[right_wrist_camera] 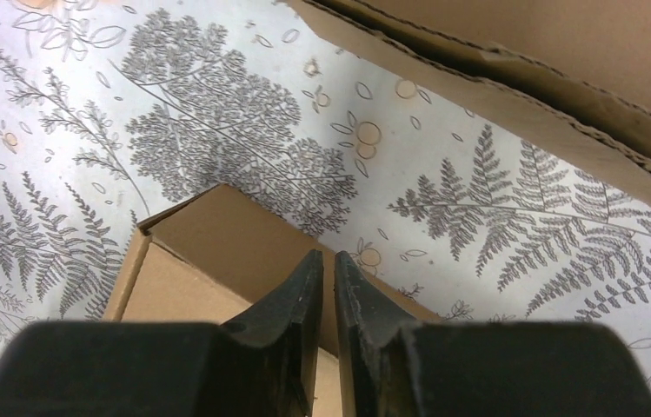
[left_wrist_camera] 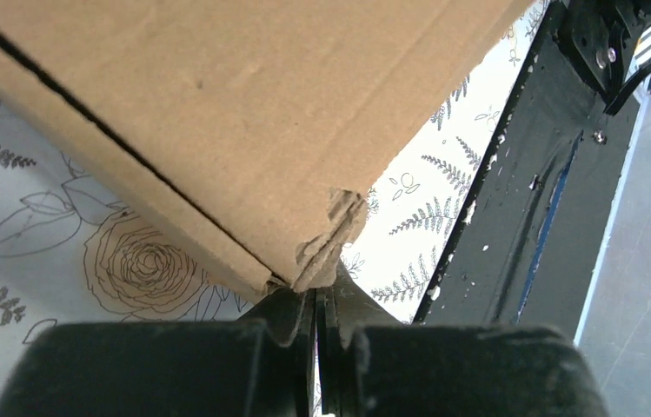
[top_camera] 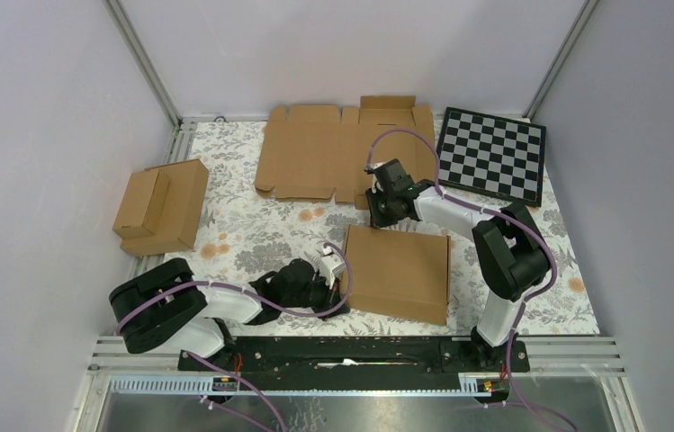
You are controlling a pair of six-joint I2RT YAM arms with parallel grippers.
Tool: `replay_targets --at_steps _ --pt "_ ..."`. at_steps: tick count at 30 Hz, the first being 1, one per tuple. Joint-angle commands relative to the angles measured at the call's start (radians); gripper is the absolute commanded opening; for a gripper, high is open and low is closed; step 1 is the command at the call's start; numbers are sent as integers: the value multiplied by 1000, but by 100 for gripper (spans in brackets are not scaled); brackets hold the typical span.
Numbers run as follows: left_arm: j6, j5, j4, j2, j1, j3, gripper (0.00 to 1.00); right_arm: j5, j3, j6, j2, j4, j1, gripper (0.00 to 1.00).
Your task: Fold the paper box
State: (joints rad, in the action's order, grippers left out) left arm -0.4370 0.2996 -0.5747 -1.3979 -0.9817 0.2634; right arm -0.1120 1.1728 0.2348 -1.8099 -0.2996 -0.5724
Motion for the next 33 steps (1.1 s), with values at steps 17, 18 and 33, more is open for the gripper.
replay_targets --at_steps 17,18,33 --pt "238 -293 -159 -42 79 79 0 -243 118 -52 -59 -382 -151 23" --pt "240 -309 -150 -27 79 78 0 -253 119 -55 -63 -395 -151 23" --pt "375 -374 -134 -15 79 125 0 -314 41 -46 -45 -447 -150 26"
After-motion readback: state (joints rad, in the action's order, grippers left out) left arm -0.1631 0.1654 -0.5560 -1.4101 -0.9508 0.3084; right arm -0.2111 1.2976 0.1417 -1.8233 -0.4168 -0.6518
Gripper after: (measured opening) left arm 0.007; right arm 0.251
